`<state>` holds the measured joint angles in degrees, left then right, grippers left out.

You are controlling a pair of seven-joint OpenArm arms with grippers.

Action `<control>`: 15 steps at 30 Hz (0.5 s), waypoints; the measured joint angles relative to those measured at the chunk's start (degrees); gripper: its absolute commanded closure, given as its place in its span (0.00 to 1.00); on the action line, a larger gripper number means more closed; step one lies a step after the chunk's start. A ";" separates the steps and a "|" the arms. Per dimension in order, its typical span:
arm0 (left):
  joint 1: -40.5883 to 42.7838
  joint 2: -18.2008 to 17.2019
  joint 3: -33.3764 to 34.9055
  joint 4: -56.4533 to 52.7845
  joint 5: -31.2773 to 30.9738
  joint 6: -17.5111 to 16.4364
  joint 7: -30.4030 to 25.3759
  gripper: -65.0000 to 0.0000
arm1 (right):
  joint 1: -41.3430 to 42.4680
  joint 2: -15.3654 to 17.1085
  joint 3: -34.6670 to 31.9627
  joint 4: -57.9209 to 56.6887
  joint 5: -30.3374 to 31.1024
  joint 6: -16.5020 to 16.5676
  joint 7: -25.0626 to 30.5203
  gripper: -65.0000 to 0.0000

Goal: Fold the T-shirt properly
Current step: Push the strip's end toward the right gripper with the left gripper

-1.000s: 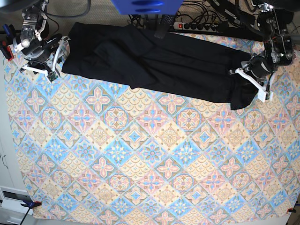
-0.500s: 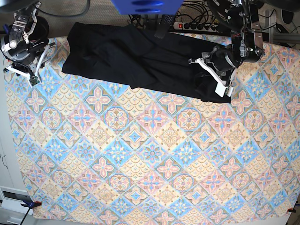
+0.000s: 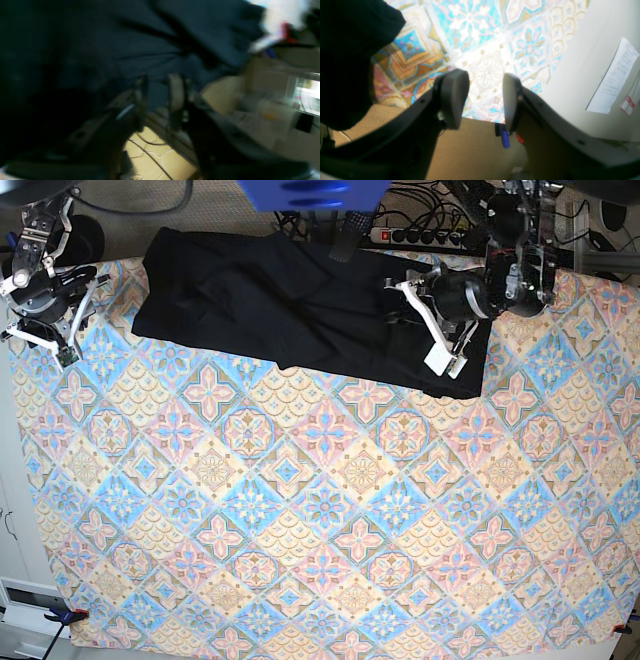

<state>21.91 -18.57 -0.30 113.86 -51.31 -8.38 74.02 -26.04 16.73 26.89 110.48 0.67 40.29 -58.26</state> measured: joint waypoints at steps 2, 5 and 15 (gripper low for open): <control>-0.02 -3.02 -1.84 -0.02 -3.50 0.57 0.11 0.63 | 0.00 -0.04 0.00 0.00 0.00 -0.02 -0.07 0.61; 0.04 -6.47 -5.73 -0.04 -9.51 0.35 -0.02 0.61 | -0.02 0.15 0.00 0.00 0.00 -0.02 -0.07 0.61; -2.05 -10.58 -18.58 -6.75 -4.17 0.39 0.26 0.61 | 0.02 0.15 -0.02 0.00 0.00 -0.02 -0.07 0.61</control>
<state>19.86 -29.15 -18.87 107.11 -55.48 -7.99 74.28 -26.02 16.88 26.87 110.48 0.67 40.27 -58.33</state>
